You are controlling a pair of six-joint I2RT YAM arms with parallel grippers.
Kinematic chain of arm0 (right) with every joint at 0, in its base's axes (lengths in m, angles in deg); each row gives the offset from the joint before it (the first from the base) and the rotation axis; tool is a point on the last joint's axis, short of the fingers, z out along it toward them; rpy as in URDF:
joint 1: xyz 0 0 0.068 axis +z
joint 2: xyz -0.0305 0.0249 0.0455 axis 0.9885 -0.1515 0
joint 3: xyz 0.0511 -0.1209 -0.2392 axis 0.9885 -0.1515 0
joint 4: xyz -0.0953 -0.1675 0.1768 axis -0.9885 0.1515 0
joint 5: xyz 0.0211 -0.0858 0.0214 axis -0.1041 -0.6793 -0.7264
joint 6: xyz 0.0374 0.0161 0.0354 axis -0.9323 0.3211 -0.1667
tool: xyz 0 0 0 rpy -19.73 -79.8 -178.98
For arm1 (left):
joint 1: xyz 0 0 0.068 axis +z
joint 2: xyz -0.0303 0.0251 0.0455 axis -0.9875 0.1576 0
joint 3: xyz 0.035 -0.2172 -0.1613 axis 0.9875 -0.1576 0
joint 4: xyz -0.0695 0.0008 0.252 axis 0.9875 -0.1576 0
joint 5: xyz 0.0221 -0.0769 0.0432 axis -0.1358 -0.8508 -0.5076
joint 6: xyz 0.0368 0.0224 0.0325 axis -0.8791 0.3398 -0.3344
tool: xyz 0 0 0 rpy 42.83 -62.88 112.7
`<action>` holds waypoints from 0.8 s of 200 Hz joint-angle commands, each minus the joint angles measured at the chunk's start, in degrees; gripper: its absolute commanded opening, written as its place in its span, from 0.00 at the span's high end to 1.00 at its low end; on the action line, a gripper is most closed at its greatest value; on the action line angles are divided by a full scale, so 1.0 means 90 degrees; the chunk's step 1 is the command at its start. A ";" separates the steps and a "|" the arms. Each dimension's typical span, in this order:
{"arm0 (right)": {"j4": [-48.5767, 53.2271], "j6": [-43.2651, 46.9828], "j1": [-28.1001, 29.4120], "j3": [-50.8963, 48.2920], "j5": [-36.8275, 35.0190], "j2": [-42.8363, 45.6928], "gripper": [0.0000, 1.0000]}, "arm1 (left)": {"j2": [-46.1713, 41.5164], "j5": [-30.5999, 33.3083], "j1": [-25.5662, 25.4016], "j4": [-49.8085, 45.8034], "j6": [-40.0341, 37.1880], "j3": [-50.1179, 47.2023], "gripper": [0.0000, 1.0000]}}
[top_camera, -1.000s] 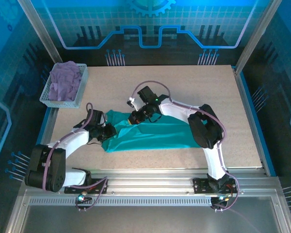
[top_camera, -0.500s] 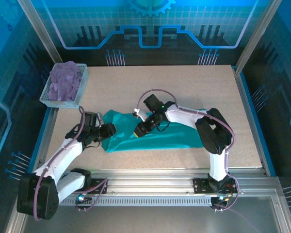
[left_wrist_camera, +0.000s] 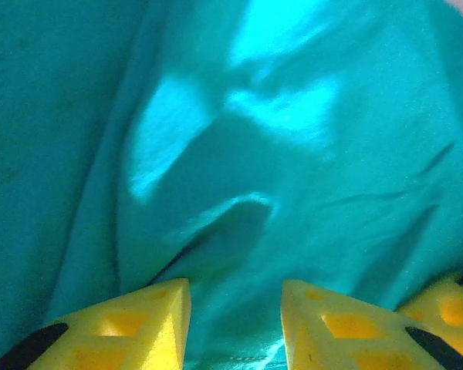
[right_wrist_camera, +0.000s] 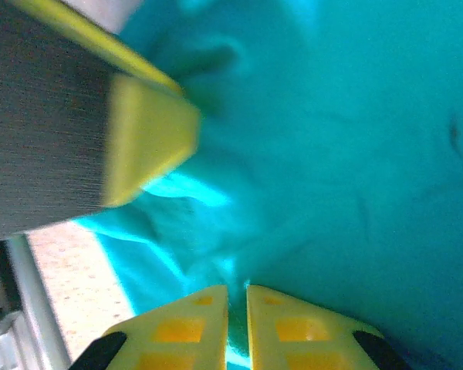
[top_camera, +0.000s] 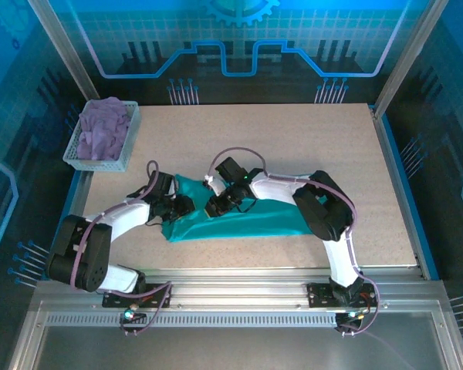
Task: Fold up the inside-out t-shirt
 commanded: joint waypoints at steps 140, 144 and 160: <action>-0.0630 0.0256 -0.0682 -0.0958 0.1052 0.1312 0.54 | 0.0642 0.1570 0.0359 -0.0789 -0.0937 0.1163 0.01; -0.0659 0.0246 -0.0701 -0.0998 0.1044 0.1335 0.55 | 0.0734 0.1515 0.0335 -0.0748 -0.0938 0.1180 0.01; -0.0774 0.0210 -0.0763 -0.1183 0.1042 0.1432 0.55 | 0.1058 0.1367 0.0215 -0.0705 -0.0928 0.1259 0.02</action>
